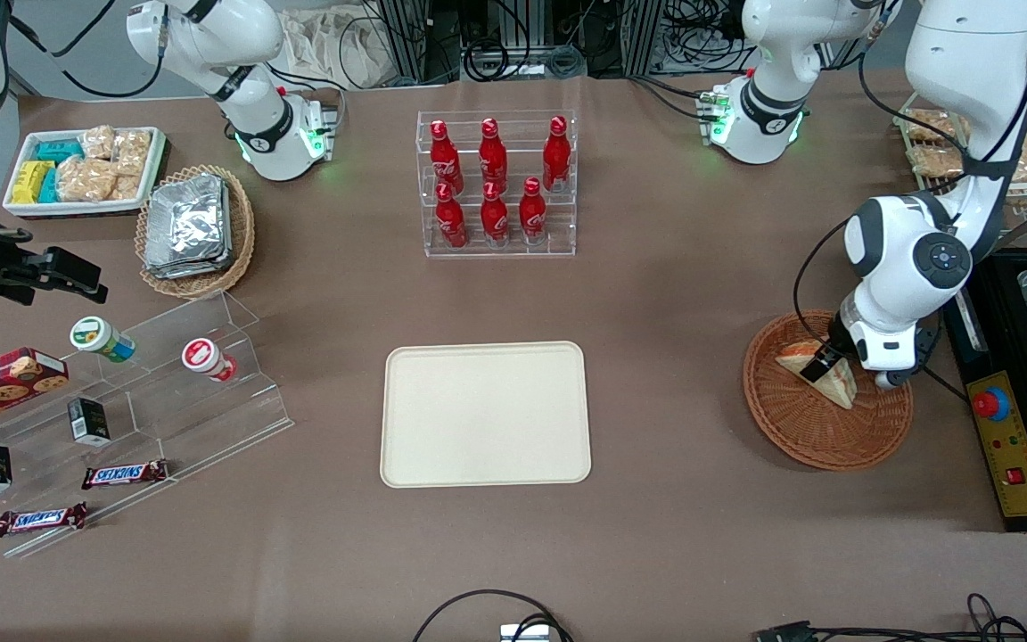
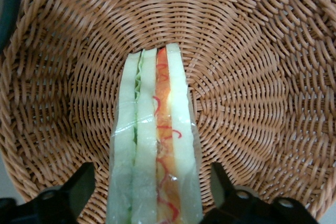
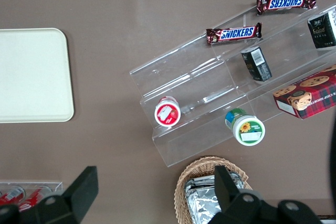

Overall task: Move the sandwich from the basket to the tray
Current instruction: 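Lower the open left gripper and close it on the wrapped sandwich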

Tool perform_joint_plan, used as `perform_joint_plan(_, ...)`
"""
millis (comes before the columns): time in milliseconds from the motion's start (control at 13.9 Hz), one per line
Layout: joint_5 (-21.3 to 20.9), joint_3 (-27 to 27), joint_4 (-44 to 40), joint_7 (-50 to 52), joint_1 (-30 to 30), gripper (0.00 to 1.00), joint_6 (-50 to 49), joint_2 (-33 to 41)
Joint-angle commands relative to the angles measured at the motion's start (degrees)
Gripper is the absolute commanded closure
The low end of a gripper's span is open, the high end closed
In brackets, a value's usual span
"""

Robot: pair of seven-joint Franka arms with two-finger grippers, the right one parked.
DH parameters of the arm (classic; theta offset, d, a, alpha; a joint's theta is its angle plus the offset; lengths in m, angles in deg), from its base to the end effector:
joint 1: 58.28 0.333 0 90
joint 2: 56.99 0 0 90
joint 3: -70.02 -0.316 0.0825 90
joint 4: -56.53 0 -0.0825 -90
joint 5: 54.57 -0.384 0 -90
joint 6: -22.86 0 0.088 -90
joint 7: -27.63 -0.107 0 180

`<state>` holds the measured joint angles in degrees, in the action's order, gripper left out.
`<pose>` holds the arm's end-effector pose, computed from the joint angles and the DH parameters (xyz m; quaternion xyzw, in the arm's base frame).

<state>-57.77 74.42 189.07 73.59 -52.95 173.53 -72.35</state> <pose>0.5303 0.0067 0.2322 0.9258 0.3771 0.0245 0.0057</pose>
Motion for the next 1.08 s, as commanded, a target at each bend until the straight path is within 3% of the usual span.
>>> perform_joint_plan(0, -0.7, 0.0, 0.7, 1.2, -0.1, 0.71, 1.2, 0.2)
perform_joint_plan(72, -0.8, 0.0, 0.7, 1.0, -0.1, 0.91, 1.2, 0.2)
perform_joint_plan(144, -0.8, 0.0, 0.7, 0.9, -0.1, 1.0, 1.2, 0.3)
perform_joint_plan(576, -0.8, 0.4, 0.2, -2.4, -0.3, 1.0, -1.6, 4.4)
perform_joint_plan(1007, -0.9, 2.8, -6.7, -16.8, -0.8, 1.0, -19.2, 11.6)
